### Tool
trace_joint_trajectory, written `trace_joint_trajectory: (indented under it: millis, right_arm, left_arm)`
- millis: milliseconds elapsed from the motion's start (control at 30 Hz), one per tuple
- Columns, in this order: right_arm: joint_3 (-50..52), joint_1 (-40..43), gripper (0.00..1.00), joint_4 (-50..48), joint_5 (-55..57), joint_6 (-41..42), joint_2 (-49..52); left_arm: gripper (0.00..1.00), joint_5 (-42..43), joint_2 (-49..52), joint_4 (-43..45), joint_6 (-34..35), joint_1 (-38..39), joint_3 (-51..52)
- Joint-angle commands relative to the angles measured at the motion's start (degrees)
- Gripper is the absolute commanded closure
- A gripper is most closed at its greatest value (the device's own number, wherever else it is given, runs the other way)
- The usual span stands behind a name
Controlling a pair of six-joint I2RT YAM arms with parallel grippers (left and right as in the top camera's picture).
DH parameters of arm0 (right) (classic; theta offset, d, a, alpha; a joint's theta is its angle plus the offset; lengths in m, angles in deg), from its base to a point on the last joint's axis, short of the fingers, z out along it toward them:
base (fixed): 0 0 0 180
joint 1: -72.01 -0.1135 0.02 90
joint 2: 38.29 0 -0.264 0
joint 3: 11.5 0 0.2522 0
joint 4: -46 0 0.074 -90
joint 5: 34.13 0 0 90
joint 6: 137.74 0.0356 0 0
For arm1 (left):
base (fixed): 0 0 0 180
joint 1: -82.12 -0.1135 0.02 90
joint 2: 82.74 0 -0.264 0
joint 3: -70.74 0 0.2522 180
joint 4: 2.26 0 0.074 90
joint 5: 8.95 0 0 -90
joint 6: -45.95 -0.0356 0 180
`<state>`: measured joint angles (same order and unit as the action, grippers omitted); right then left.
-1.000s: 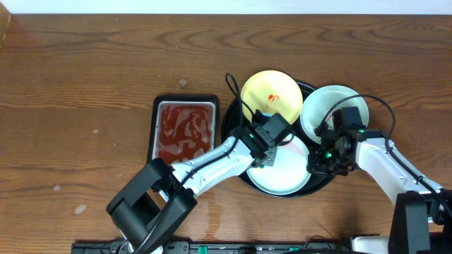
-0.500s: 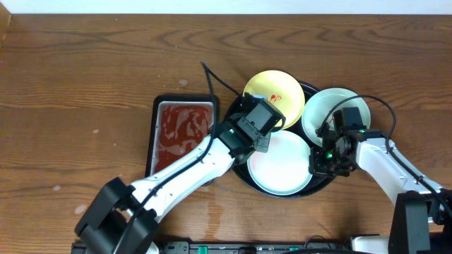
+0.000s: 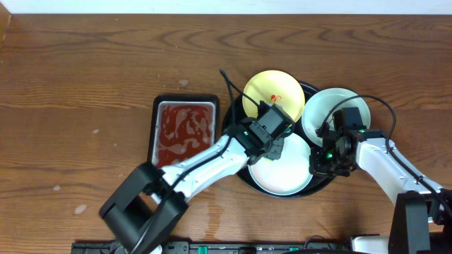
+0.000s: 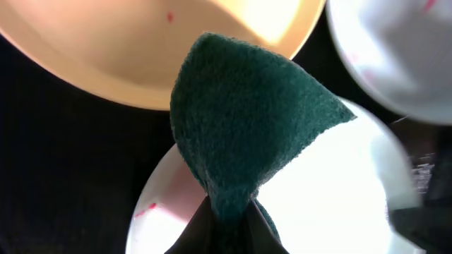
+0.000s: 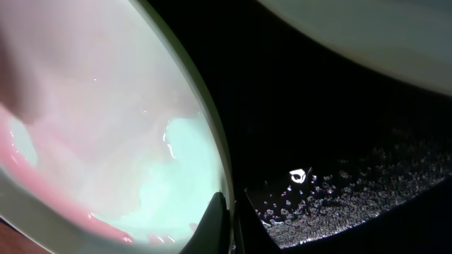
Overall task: Clean dirty plates on tray and stack at the side
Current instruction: 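Scrub the light blue plate with the sponge while the right gripper holds it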
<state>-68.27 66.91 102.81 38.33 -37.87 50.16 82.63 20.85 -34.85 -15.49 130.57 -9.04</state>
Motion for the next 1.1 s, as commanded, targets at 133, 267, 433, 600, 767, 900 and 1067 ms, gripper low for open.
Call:
trace_joint_trajectory:
  millis: [133,267,433,600,767,900,1067]
  right_arm:
    - [0.2,0.1,0.99,0.6,0.6,-0.5,0.4]
    - [0.2,0.1,0.99,0.8,0.6,-0.5,0.4]
    - [0.2,0.1,0.99,1.1,0.6,-0.5,0.4]
    - [0.2,0.1,0.99,1.2,0.6,-0.5,0.4]
    - [0.2,0.1,0.99,1.1,0.6,-0.5,0.4]
    - [0.2,0.1,0.99,1.1,0.6,-0.5,0.4]
    - [0.2,0.1,0.99,1.1,0.6,-0.5,0.4]
  left_arm:
    - [0.92,-9.7,2.3,-1.5,-6.1,-0.8,0.5]
    - [0.92,-13.6,2.3,-1.6,-9.6,-1.1,0.7]
    - [0.92,-15.8,1.7,-1.1,-11.0,-1.1,0.5]
    - [0.92,-14.6,-2.1,-0.2,-10.6,-0.8,0.5]
    - [0.92,-2.9,-6.0,0.8,-6.4,-0.7,0.5]
    - [0.92,1.1,-5.1,0.9,-2.4,-0.6,1.0]
    - [0.92,2.6,-2.7,1.6,-2.1,0.6,2.1]
